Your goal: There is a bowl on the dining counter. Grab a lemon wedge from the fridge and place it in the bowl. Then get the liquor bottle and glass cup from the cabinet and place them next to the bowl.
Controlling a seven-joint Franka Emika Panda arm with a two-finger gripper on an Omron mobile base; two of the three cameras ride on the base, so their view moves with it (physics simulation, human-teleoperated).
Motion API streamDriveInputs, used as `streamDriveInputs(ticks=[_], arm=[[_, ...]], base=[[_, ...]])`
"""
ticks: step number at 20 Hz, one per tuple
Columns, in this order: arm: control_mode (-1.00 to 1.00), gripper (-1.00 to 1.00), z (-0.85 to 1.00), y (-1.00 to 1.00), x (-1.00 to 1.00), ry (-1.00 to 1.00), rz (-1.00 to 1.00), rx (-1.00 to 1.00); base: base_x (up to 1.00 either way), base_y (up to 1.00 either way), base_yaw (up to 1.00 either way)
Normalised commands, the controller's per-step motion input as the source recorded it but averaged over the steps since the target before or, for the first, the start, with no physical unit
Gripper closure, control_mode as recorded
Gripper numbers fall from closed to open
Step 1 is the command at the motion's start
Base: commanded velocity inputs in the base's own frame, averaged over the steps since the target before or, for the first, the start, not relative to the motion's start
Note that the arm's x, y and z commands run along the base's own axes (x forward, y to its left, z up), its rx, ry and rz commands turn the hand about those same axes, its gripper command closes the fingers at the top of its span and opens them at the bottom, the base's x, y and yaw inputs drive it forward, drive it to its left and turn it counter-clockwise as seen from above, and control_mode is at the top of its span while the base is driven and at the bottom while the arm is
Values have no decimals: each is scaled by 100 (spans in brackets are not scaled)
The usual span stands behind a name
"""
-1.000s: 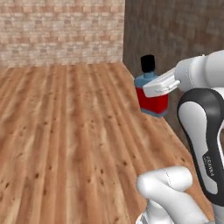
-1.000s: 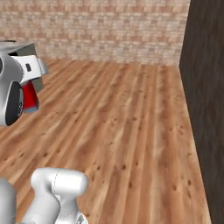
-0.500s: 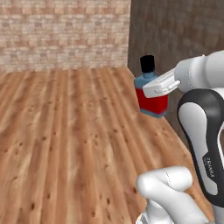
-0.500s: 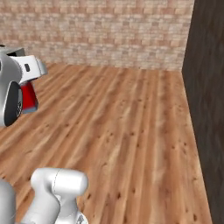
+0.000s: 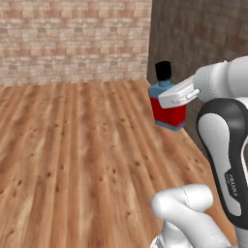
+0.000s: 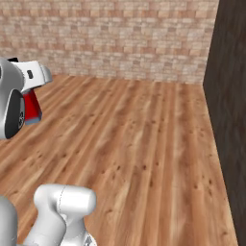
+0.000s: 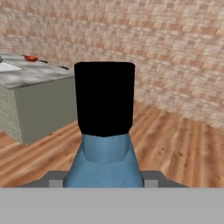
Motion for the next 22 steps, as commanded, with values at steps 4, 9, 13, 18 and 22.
streamDriveInputs(ticks=[4,9,13,18,22], arm=[[100,100,0,0,0,0,0,0],[100,100,0,0,0,0,0,0],[100,100,0,0,0,0,0,0],[100,100,0,0,0,0,0,0],[100,100,0,0,0,0,0,0]], base=[[100,30,0],[100,29,2],[100,26,15],[100,16,28],[100,0,42]])
